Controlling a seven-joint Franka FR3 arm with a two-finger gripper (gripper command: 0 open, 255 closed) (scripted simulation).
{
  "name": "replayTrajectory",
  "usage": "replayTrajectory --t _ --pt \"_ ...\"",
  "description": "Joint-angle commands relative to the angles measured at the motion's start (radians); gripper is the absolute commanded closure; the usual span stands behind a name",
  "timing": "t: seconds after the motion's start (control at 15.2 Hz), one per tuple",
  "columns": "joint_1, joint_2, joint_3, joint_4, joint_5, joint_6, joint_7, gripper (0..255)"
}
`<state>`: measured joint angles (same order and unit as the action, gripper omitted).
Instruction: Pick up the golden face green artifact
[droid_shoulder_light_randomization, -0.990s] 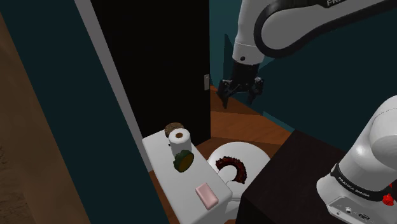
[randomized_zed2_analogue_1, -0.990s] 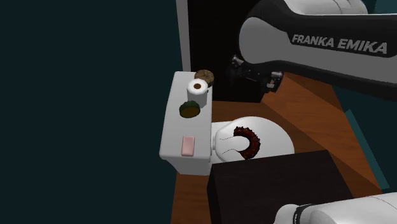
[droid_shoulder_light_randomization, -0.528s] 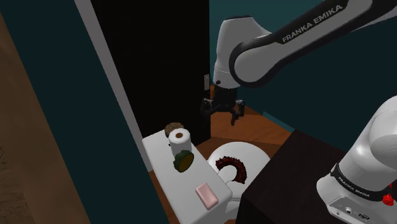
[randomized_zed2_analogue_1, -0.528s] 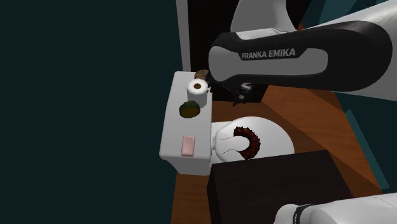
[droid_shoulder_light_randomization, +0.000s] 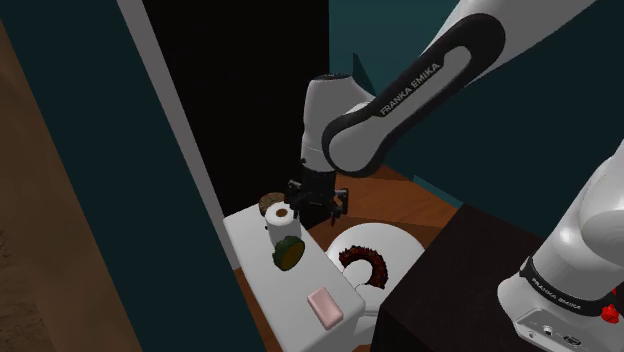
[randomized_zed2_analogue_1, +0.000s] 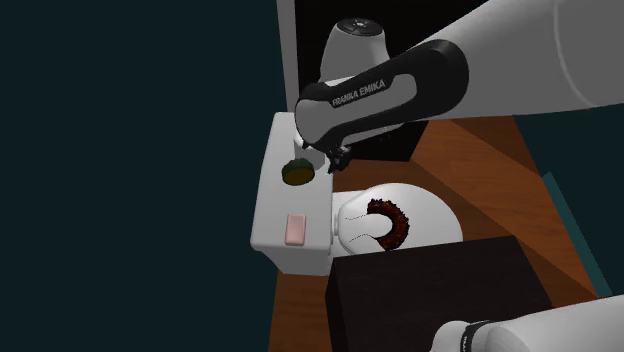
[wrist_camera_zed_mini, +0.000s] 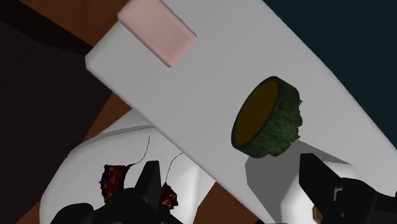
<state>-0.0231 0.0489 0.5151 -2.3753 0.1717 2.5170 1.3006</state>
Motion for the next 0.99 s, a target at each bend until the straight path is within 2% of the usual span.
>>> replayTrajectory --t 0.0,0.2,0.46,0.92 --pt "0.013 0.097 -0.002 0.049 -0.052 0.046 0.101 0" --pt "0.057 0.227 -0.033 0.130 -0.117 0.096 0.234 0" --pt "0.134 0.390 -0.093 0.257 -0.164 0.142 0.375 0" --pt "0.167 0.481 -0.129 0.285 -0.192 0.206 0.400 0"
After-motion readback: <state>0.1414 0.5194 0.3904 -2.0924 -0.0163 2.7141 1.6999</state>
